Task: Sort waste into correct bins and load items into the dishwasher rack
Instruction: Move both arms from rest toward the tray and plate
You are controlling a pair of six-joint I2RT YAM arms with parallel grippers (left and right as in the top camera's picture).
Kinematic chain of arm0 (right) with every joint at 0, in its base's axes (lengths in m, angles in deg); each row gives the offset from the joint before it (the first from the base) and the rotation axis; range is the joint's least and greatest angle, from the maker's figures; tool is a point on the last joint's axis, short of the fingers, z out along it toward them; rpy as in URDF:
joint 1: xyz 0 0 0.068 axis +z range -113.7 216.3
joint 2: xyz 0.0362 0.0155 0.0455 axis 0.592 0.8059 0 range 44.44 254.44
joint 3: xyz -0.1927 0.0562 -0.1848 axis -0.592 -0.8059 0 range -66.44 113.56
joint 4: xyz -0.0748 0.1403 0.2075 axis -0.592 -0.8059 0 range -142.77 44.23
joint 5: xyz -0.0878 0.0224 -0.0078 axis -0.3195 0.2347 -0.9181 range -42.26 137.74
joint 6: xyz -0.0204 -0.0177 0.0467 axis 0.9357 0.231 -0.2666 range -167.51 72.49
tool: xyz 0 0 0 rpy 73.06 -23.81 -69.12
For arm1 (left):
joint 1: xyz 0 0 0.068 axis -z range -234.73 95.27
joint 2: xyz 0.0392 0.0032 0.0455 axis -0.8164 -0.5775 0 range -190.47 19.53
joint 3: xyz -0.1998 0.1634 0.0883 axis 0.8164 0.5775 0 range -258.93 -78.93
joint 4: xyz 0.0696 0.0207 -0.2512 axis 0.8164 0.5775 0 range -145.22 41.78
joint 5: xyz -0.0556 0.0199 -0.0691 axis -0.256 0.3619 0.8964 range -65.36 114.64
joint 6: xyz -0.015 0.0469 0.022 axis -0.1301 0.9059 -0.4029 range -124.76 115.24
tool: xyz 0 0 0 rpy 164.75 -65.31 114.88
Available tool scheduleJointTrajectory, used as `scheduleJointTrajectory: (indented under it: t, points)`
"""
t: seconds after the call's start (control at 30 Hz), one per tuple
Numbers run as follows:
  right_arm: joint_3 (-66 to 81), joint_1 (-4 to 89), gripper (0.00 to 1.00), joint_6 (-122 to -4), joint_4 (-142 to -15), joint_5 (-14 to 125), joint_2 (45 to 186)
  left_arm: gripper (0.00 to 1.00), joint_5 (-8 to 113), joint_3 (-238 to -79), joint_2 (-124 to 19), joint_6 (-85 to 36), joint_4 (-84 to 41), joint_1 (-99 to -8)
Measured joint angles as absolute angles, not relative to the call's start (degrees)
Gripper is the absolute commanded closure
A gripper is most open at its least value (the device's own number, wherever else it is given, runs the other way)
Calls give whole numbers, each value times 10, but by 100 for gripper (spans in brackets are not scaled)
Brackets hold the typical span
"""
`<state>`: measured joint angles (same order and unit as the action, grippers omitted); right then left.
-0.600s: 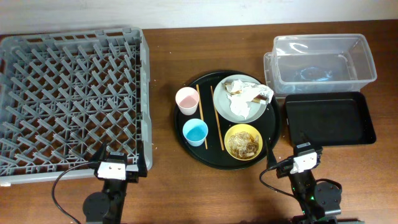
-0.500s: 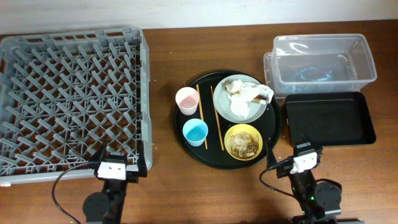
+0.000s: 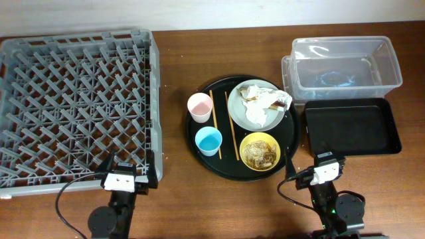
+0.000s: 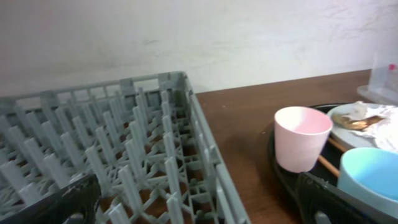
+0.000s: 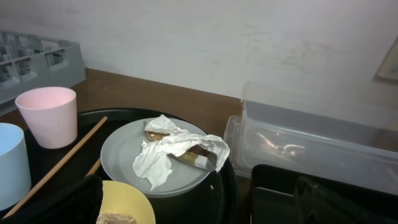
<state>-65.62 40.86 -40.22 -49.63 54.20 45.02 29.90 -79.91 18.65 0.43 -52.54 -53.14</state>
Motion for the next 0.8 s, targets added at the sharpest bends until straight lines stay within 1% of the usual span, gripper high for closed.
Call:
scheduleJointTrajectory:
  t: [0.1, 0.23, 0.33, 0.37, 0.4, 0.47, 0.5, 0.57, 0.6, 0.67, 0.73, 0.77, 0.8]
  points:
    - [-656, 409, 2, -412, -482, 567, 450, 0, 316, -799, 186, 4, -532, -531]
    - [-652, 409, 2, -415, -454, 652, 451, 0, 395, -800, 186, 1, -596, -531]
    - [-588, 409, 2, -415, -465, 673, 477, 0, 410, -848, 184, -1, -533, -530]
    - [-508, 409, 2, -408, -504, 682, 516, 0, 412, -900, 177, -3, -494, -530]
    - [-480, 409, 2, -404, -507, 683, 536, 0, 412, -923, 173, -3, -474, -529]
    - [-402, 409, 2, -388, -582, 687, 597, 0, 407, -982, 142, -2, -412, -529]
    - [-344, 409, 1, -383, -606, 687, 659, 0, 405, -1022, 115, -2, -403, -529]
    - [-255, 409, 2, -378, -687, 690, 738, 1, 403, -1070, 85, -2, -374, -529]
    - [-191, 409, 1, -376, -729, 691, 799, 0, 400, -1109, 47, -2, -356, -529]
    - [-61, 409, 2, -371, -861, 694, 916, 0, 394, -1173, -22, -2, -304, -529]
    - [59, 409, 2, -370, -952, 697, 1033, 0, 392, -1246, -106, 0, -250, -522]
    - [99, 409, 2, -370, -989, 697, 1078, 0, 391, -1279, -144, 0, -230, -514]
    - [137, 409, 2, -370, -997, 697, 1129, 0, 390, -1307, -176, 0, -213, -502]
